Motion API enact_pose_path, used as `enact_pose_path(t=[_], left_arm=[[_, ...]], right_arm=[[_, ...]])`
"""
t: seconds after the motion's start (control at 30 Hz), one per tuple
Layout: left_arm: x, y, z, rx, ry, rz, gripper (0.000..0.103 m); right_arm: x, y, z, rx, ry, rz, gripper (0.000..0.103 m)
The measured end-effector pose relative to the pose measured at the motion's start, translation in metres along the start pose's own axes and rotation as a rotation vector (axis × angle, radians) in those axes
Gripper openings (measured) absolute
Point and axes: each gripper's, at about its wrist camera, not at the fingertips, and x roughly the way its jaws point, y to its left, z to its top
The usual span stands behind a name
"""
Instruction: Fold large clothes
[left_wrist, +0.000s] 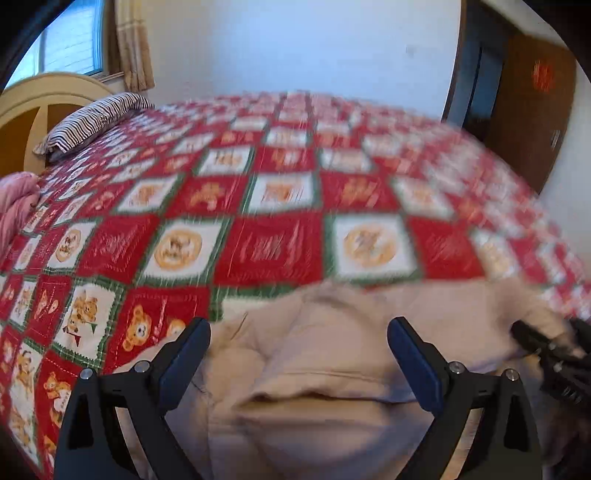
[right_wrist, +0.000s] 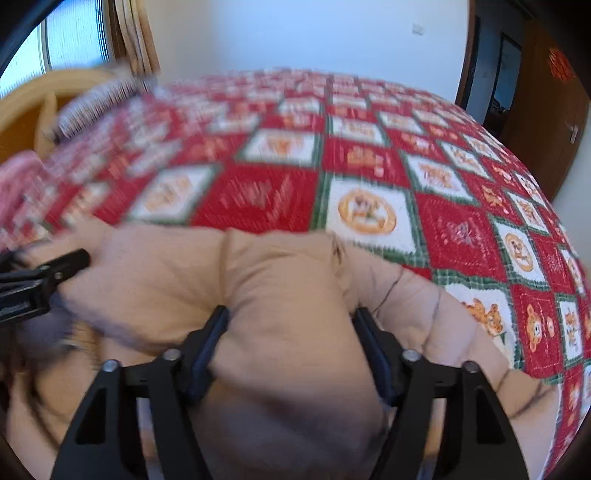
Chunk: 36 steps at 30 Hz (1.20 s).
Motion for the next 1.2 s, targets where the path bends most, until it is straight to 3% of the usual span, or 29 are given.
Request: enact_pose_path(t=[0.1, 0.17, 0.27, 0.37, 0.97, 1.1, 1.2], left_arm=[[-0.011, -0.019, 0.006, 0.017, -0.027, -0.048, 0.097], [0.001, -0.038, 0.001, 0.068, 0.007, -0.057, 0.097], [0.031, -0.052, -0.016, 0.147, 0.101, 0.023, 0.097], [0.042, -0.046, -0.021, 0.127, 0.125, 0.018, 0.1], [0.054, -0.054, -0.026, 0.153, 0.131, 0.089, 0.102], [0.046, -0.043, -0.008, 0.134, 0.283, 0.013, 0.102], [-0.011, -0.026, -0.005, 0.142, 0.194, -0.014, 0.102]], right_arm=[[-0.032, -0.007, 0.003, 0.015, -0.119, -0.03, 0.069], [-0.036, -0.014, 0.005, 0.046, -0.13, -0.04, 0.069], [-0.015, -0.019, -0.003, 0.05, -0.036, -0.045, 0.06], [0.002, -0.023, -0.014, 0.043, 0.021, -0.043, 0.06], [0.016, -0.016, -0.016, 0.007, 0.054, -0.089, 0.062], [-0.001, -0.022, -0.013, 0.0, 0.06, -0.082, 0.073], [-0.053, -0.029, -0.021, 0.02, -0.029, -0.066, 0.087]])
